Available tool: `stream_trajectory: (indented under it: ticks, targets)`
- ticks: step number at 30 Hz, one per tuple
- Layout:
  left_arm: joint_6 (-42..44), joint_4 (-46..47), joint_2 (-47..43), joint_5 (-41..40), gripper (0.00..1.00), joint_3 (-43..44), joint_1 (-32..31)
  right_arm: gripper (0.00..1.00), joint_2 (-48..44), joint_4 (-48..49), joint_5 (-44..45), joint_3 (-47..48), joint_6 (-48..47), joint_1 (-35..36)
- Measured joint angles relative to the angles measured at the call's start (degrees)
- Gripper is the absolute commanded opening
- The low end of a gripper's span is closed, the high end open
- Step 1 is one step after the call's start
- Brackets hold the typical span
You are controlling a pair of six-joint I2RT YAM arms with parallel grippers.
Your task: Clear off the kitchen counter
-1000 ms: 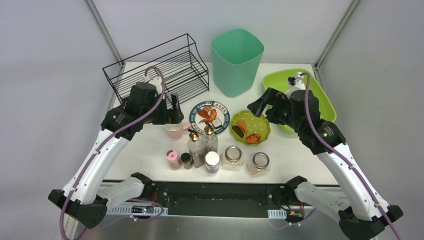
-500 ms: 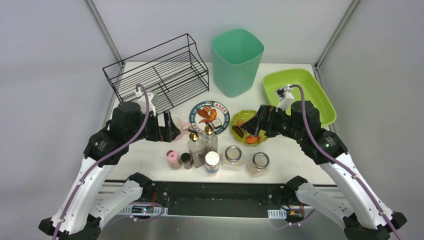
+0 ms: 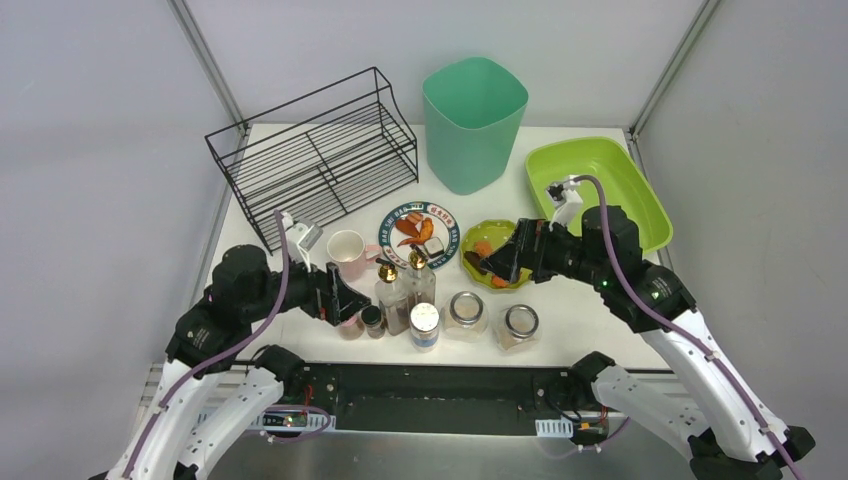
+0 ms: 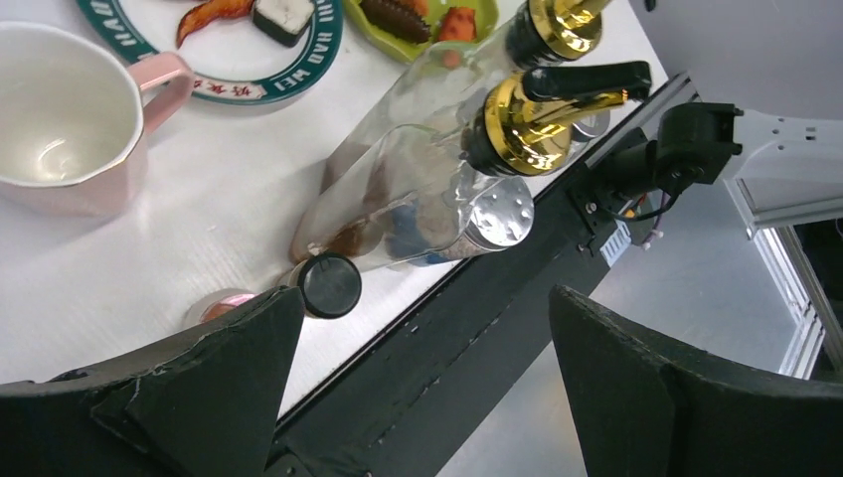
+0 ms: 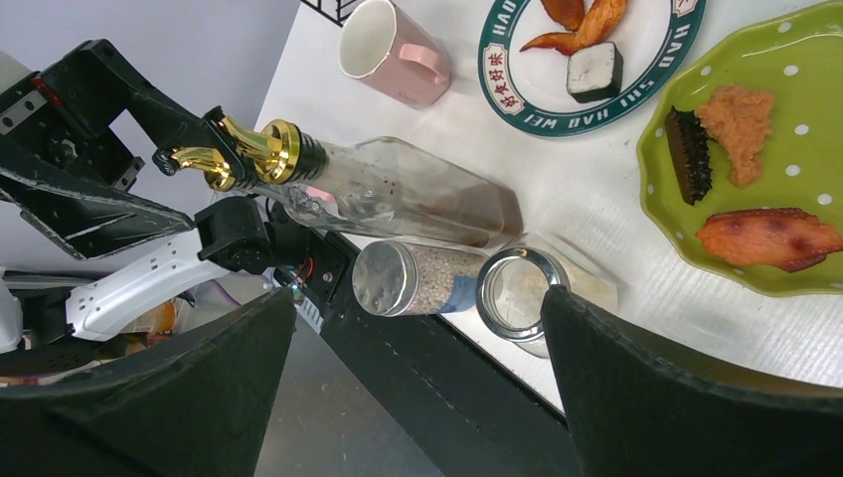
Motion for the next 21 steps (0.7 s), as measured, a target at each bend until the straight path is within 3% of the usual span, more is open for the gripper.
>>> stream_trajectory:
  ticks: [10,21]
  targets:
    - [0.46,12.72,-4.76,5.64,1.00,-9.29,0.00,0.99,-0.79,1.70,-2.62,-3.39,0.33,0.22]
    - [6.40,20.48,-2.75,5.75,1.00,-10.10,0.00,0.99,-3.39,4.46,-5.29,-8.63,1.44,0.31]
